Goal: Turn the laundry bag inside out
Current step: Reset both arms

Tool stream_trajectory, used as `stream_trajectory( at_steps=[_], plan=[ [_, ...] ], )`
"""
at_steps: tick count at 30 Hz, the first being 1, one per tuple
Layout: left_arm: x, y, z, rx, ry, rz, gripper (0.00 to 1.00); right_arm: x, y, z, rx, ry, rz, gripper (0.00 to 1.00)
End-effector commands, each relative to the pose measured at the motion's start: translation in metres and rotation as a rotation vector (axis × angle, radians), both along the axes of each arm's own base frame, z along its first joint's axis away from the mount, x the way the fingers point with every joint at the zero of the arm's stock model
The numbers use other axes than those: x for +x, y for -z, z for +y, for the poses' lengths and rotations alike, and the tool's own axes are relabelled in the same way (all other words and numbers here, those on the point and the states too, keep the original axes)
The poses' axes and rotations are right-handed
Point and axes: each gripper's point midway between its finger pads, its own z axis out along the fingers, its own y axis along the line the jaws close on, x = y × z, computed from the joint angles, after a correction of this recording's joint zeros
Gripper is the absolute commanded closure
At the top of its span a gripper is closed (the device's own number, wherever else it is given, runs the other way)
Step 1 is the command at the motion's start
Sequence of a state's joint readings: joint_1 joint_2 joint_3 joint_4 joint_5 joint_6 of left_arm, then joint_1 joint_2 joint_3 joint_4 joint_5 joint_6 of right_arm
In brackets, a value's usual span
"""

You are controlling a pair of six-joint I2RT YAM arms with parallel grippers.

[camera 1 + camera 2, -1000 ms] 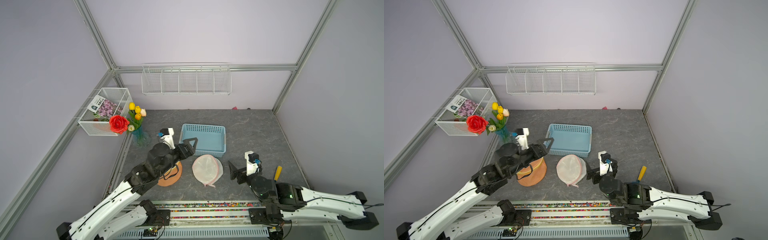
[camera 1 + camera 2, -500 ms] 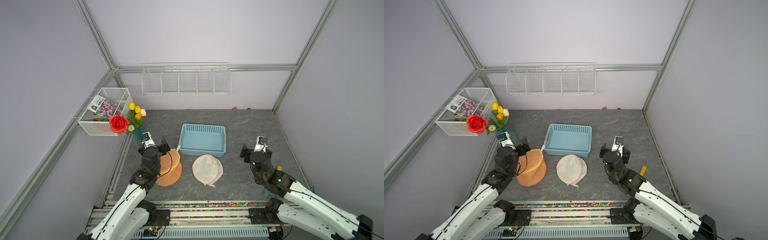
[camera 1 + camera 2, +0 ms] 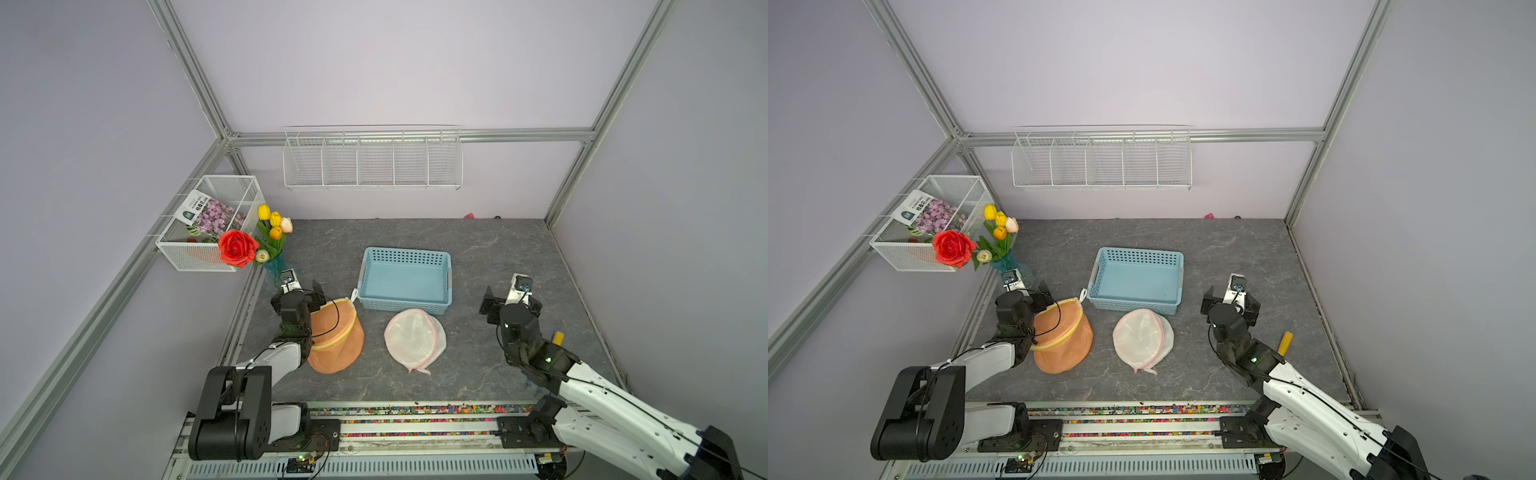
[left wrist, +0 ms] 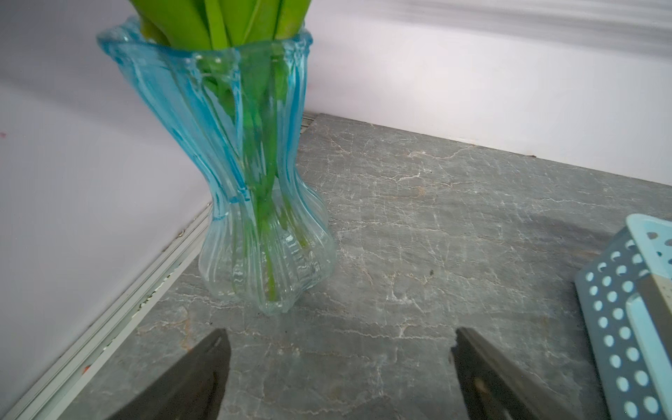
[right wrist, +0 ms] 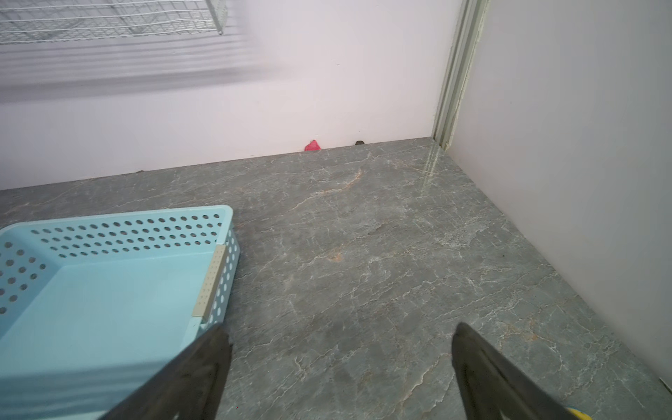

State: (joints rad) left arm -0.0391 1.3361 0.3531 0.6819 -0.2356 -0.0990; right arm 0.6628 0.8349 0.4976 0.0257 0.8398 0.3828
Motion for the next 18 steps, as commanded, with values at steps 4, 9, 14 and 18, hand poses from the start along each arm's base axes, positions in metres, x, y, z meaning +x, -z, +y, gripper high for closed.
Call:
stream_trajectory(
  at_steps=[4, 9, 14, 18],
  plan=[
    [0.01, 0.002, -0.026, 0.025, 0.245, -0.138, 0.01, 0.02, -0.006, -0.023, -0.026, 0.085, -0.116, 0.03],
    [0.021, 0.007, -0.018, 0.002, 0.213, -0.085, 0.0, 0.045, 0.032, -0.053, -0.123, 0.178, -0.009, 0.03],
    [0.022, 0.008, -0.017, -0.011, 0.212, -0.057, 0.0, 0.075, 0.044, -0.059, -0.23, 0.179, 0.036, 0.04],
    [0.022, 0.009, -0.015, -0.022, 0.217, -0.051, 0.0, 0.089, 0.046, -0.058, -0.243, 0.115, 0.033, 0.04]
  ],
)
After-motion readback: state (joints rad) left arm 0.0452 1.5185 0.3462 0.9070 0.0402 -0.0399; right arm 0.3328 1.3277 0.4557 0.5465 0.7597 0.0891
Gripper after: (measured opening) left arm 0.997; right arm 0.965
